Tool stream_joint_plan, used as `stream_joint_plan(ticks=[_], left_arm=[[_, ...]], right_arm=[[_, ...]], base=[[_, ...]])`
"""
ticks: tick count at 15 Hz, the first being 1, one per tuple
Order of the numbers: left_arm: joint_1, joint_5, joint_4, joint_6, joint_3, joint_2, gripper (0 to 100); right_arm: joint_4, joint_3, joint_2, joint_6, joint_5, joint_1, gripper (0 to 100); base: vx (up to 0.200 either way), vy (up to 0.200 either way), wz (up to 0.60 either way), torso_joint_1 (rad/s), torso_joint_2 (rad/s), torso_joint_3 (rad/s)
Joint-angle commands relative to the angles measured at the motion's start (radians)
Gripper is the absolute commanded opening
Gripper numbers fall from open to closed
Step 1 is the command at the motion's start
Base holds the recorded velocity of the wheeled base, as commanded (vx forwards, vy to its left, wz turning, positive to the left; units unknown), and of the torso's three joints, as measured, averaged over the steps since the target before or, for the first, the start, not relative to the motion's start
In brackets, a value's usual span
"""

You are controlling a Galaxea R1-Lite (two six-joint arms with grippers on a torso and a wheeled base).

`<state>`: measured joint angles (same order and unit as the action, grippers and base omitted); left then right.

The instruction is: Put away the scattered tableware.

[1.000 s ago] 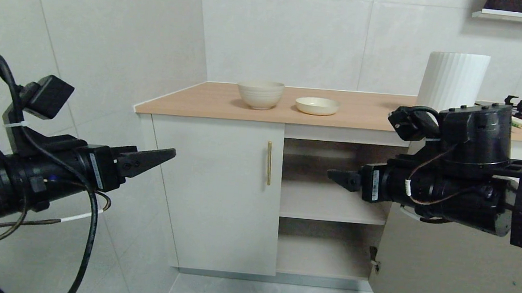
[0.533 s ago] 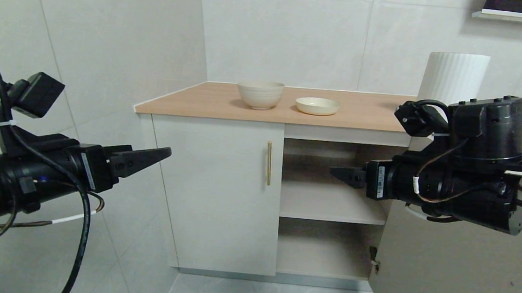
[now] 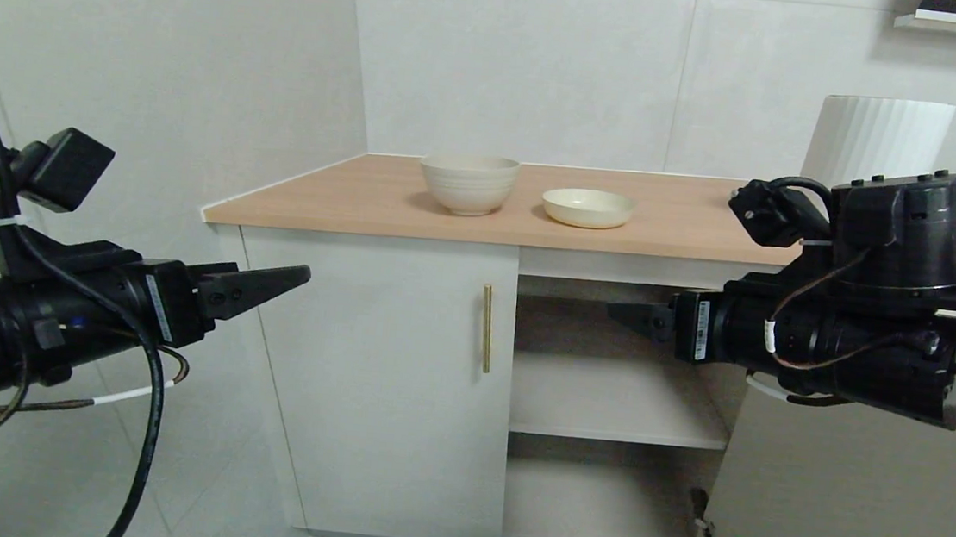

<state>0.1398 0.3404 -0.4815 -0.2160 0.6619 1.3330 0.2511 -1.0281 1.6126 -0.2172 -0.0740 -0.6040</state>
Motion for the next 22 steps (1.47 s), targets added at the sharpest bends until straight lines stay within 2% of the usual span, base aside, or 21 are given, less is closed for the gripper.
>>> stream_joint_plan(ticks=[1, 4, 7, 10, 19, 22], left_arm=[[-0.005, 0.0, 0.0, 0.0, 0.001, 0.014, 100], [-0.019, 0.002, -0.002, 0.0, 0.005, 0.023, 100], [-0.019, 0.002, -0.002, 0.0, 0.007, 0.029, 100], [-0.019, 0.002, -0.005, -0.034, 0.013, 0.028, 100], [-0.017, 0.008, -0.003, -0.036, 0.012, 0.038, 100], [-0.014, 0.028, -0.005, -0.036, 0.012, 0.063, 100]], right_arm=[[0.001, 0.0, 0.0, -0.011, 0.005, 0.0, 100], [0.001, 0.003, -0.002, -0.016, 0.016, 0.0, 100], [0.004, 0.006, -0.006, -0.019, 0.02, 0.0, 100], [0.011, 0.026, -0.029, -0.021, 0.066, 0.001, 100], [0.065, 0.034, -0.005, -0.025, 0.062, 0.009, 100], [0.082, 0.034, 0.007, -0.024, 0.06, 0.021, 100]], base=[[0.2, 0.0, 0.0, -0.002, 0.0, 0.002], [0.2, 0.0, 0.0, 0.001, 0.0, 0.001], [0.0, 0.0, 0.0, 0.0, 0.0, 0.0], [0.0, 0.0, 0.0, 0.0, 0.0, 0.0], [0.0, 0.0, 0.0, 0.0, 0.0, 0.0], [0.0, 0.0, 0.0, 0.051, -0.22, -0.193]])
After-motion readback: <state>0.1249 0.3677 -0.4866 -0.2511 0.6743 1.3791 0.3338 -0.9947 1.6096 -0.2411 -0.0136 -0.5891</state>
